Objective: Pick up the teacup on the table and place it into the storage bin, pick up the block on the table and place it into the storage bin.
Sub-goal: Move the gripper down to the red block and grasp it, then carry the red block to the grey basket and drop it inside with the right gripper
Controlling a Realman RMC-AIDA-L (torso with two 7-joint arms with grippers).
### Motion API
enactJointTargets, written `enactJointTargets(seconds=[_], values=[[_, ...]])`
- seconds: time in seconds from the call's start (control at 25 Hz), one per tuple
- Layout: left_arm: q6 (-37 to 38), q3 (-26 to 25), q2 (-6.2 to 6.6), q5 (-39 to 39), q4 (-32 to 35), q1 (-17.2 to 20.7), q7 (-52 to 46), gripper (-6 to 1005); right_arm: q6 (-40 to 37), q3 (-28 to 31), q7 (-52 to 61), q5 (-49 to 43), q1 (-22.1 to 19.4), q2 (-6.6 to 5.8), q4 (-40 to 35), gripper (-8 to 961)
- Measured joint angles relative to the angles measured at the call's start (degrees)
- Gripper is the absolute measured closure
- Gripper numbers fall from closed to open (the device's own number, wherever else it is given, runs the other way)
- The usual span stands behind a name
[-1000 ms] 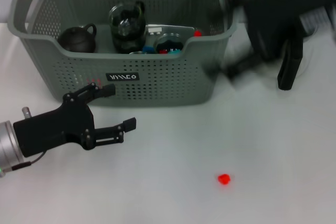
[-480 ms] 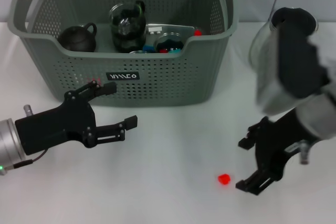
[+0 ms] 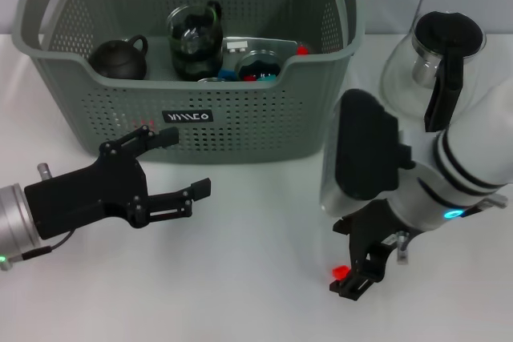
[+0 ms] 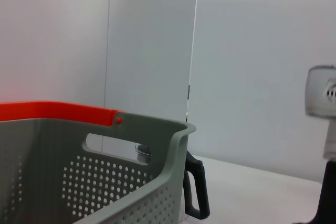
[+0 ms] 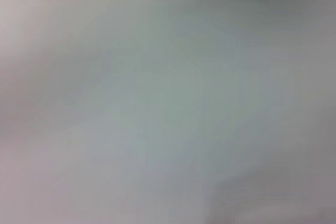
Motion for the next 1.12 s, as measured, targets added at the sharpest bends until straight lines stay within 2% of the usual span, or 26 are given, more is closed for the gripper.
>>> enactJointTargets(seconds=[0.2, 0.52, 1.12], values=[[0.00, 0.00, -0.03, 0.00, 0.00, 0.24, 0.00, 52, 2.79, -2.35, 0.55, -0.03, 0.70, 0.04, 2.87, 43], [0.00, 0.00, -0.03, 0.00, 0.02, 0.40, 0.08, 52, 3.54, -3.29, 0.63, 0.04, 0.43, 0.08, 3.48, 51], [-0.17, 0.00, -0.03, 0.02, 0.01, 0.58, 0.09, 52, 3.34, -3.51, 0.81, 0.10, 0.32, 0.07, 4.27, 654]])
